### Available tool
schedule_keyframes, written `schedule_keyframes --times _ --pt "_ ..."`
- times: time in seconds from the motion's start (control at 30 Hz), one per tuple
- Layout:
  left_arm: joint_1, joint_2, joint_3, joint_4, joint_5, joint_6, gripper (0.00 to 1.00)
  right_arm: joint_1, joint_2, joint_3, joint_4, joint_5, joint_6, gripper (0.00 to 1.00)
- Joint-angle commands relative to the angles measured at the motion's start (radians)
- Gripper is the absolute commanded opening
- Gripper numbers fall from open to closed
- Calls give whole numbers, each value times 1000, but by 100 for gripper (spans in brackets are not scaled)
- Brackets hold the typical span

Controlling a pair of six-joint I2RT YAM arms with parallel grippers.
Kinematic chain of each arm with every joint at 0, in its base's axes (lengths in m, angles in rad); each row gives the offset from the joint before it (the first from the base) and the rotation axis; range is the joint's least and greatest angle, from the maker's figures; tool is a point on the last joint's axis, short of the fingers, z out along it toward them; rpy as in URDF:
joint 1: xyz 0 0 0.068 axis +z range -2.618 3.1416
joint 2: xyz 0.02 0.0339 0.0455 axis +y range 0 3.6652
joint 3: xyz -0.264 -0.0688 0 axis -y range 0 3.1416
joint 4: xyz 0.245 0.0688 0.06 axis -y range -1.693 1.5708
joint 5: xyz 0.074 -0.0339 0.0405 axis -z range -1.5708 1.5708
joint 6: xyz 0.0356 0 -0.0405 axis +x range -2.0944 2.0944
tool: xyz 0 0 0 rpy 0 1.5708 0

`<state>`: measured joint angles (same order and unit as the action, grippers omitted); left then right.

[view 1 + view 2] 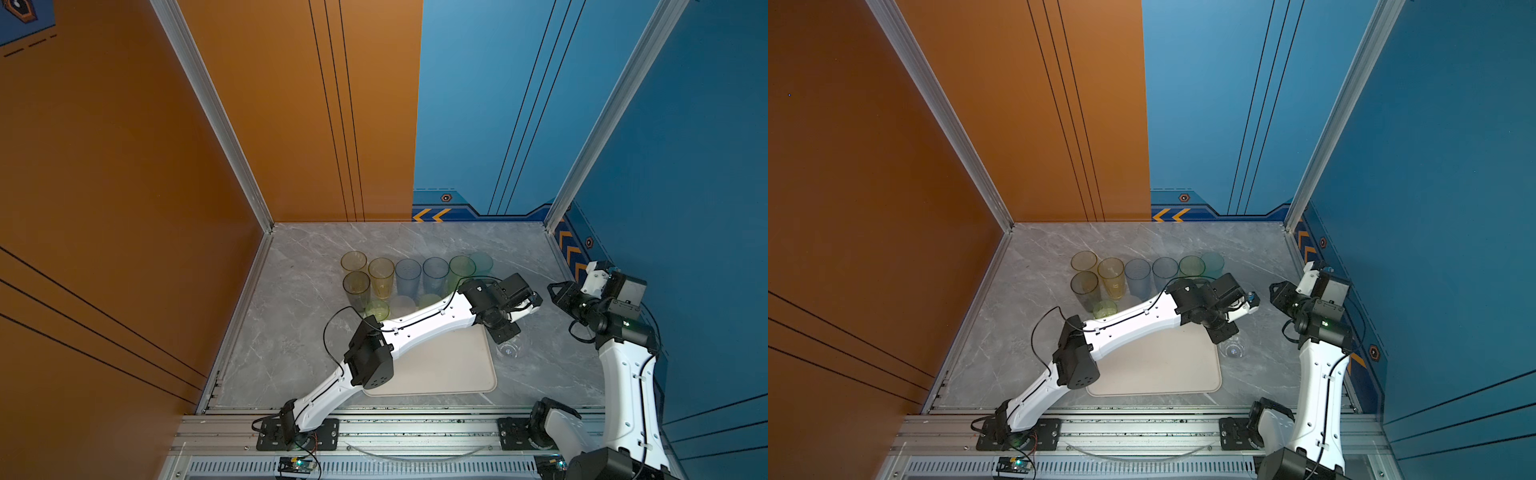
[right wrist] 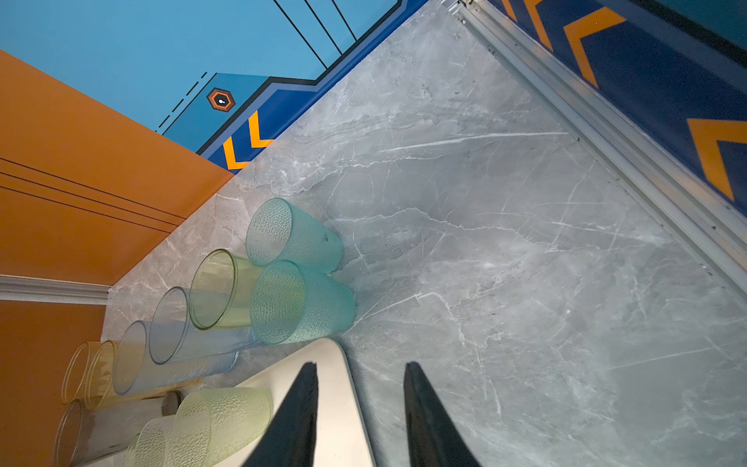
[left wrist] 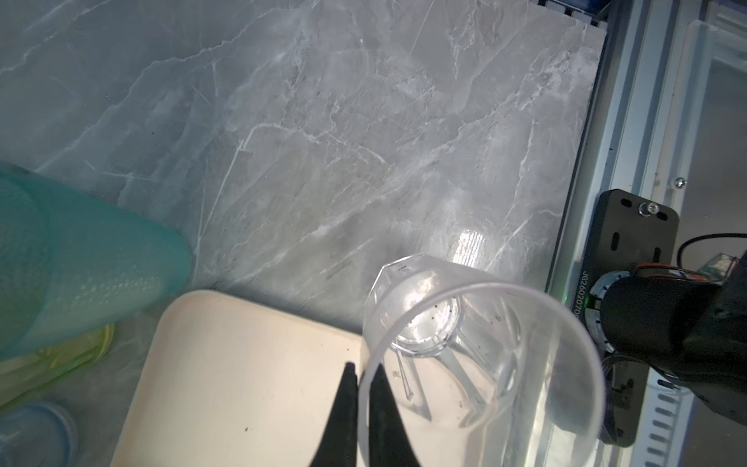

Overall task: Place the glasses into the tray
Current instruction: 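Lift the clear glass with the left gripper and carry it over the tray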

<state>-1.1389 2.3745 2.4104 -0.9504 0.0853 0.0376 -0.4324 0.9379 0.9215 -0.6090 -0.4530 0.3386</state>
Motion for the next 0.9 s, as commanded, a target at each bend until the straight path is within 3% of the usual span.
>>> schedule_keyframes --times 0.0,0.3,0.87 --pt "37 -77 -56 5 -27 4 0 -8 -2 -9 12 -24 7 34" --pt "114 -159 -212 32 -87 13 0 -9 -2 -10 11 -26 7 34" --pt "214 -97 -201 33 -109 48 0 -3 4 -6 6 -21 4 34"
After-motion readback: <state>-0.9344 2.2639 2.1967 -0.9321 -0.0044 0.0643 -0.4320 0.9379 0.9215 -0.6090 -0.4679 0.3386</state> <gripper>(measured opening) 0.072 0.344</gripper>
